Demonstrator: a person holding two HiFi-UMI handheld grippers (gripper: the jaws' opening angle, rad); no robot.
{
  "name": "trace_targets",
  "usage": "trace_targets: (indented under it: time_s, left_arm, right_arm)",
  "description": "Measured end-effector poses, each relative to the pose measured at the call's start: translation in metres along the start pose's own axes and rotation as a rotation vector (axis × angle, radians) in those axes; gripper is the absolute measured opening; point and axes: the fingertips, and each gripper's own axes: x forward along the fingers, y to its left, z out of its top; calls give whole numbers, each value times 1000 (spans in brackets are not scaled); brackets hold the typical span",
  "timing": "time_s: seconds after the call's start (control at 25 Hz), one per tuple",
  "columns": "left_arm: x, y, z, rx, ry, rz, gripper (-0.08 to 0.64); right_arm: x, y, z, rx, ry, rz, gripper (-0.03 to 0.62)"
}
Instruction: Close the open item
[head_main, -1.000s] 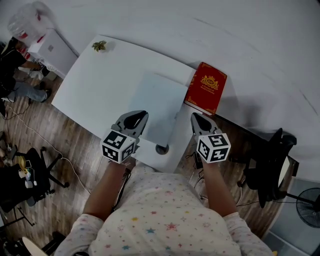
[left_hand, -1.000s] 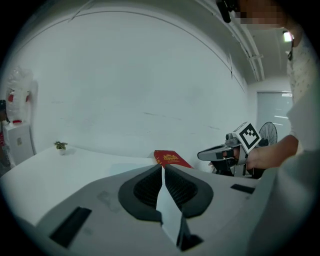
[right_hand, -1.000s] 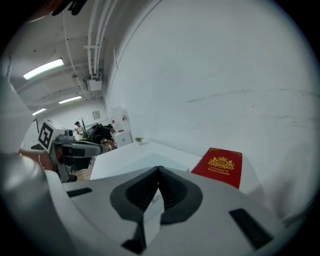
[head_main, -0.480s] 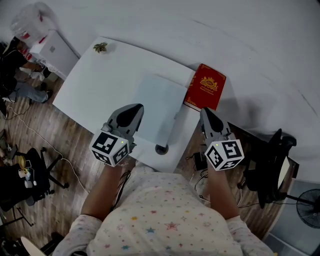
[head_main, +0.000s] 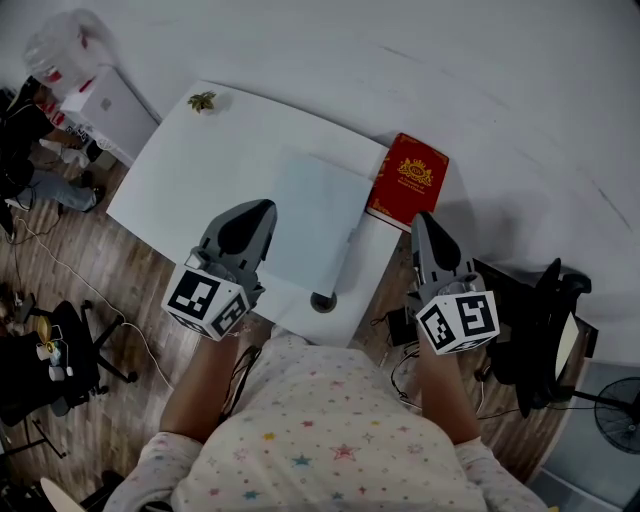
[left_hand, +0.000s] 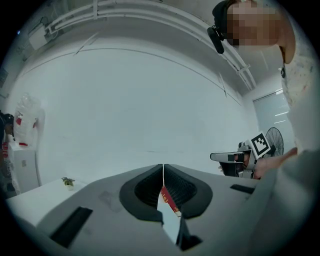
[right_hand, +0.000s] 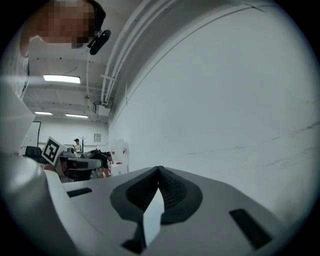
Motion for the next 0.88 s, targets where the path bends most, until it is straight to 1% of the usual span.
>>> trace_targets:
  time_s: [0.2,0.88]
  left_arm:
    - [-3,6,6,-16,-32,15,18]
    - [-6,13,3,5,-21,48,18]
  right_arm:
    - [-2,3,10,-19,-19,11,0]
    - [3,13,2,-30,-4,15,0]
